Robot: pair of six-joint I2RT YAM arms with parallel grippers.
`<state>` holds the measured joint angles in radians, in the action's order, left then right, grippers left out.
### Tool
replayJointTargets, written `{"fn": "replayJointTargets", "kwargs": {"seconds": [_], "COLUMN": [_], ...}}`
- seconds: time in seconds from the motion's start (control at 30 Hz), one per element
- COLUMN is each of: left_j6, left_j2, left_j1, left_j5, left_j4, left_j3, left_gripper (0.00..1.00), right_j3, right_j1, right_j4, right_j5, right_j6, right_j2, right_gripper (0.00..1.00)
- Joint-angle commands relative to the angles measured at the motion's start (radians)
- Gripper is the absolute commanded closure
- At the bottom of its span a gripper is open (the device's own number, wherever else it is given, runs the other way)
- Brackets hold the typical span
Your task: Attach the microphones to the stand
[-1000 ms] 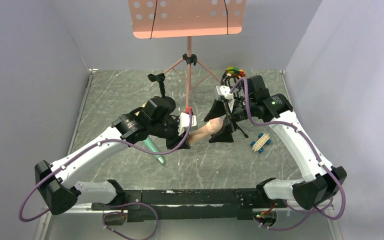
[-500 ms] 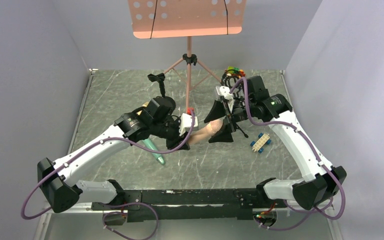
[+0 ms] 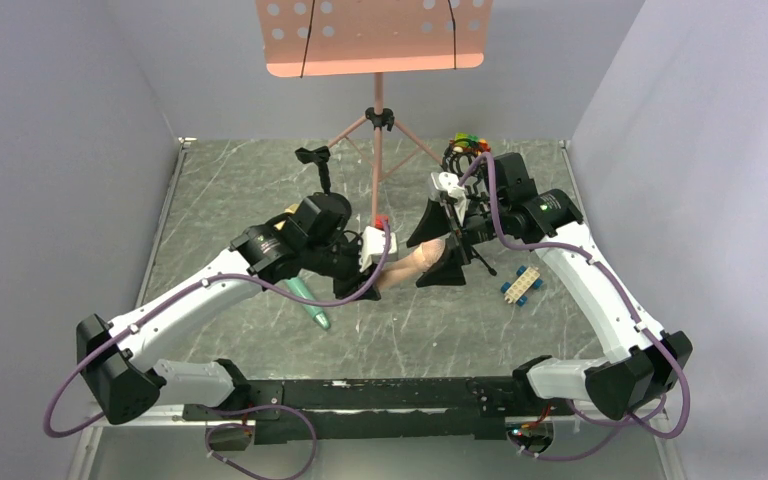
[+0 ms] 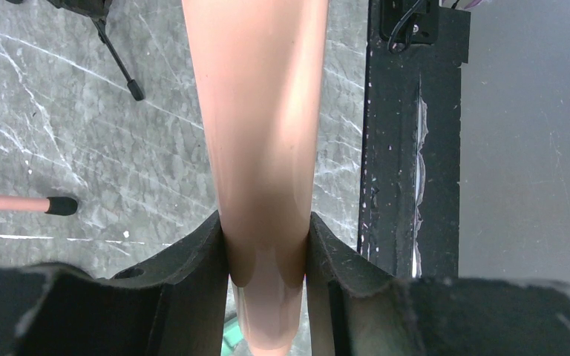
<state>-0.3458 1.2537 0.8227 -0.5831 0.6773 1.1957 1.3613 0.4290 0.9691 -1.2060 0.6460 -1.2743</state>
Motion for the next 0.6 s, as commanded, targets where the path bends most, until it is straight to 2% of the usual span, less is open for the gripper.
{"fn": "replayJointTargets", "kwargs": {"seconds": [0.0, 0.1, 0.27, 0.37, 0.5, 0.57], "left_j6": [-0.011, -0.012, -0.015, -0.016, -0.015, -0.014], "left_j2": [0.004, 0.006, 0.010, 0.014, 0.018, 0.017], "left_j1": [0.005, 0.005, 0.004, 0.005, 0.005, 0.005], "left_j5": [-0.042, -0.040, -0.038, -0.039, -0.037, -0.031], "left_j4": [-0.024, -0.021, -0.018, -0.018, -0.016, -0.017], "left_j3": [0.059, 0.065, 0.071, 0.072, 0.074, 0.076], "left_gripper": [1.00, 1.00, 1.00, 1.00, 1.00, 1.00], "right_j3": [-0.008, -0.013, -0.014, -0.012, -0.007, -0.005], "right_j1": [0.005, 0.005, 0.007, 0.008, 0.008, 0.008], "right_j4": [-0.061, -0.075, -0.079, -0.074, -0.070, -0.064], "right_j5": [-0.037, -0.032, -0.024, -0.028, -0.040, -0.043], "right_j6": [-0.012, -0.036, -0.052, -0.047, -0.044, -0.039], "right_j2": [0.021, 0.019, 0.019, 0.019, 0.020, 0.018], "right_gripper": [0.07, 0.10, 0.23, 0.34, 0.55, 0.62]}}
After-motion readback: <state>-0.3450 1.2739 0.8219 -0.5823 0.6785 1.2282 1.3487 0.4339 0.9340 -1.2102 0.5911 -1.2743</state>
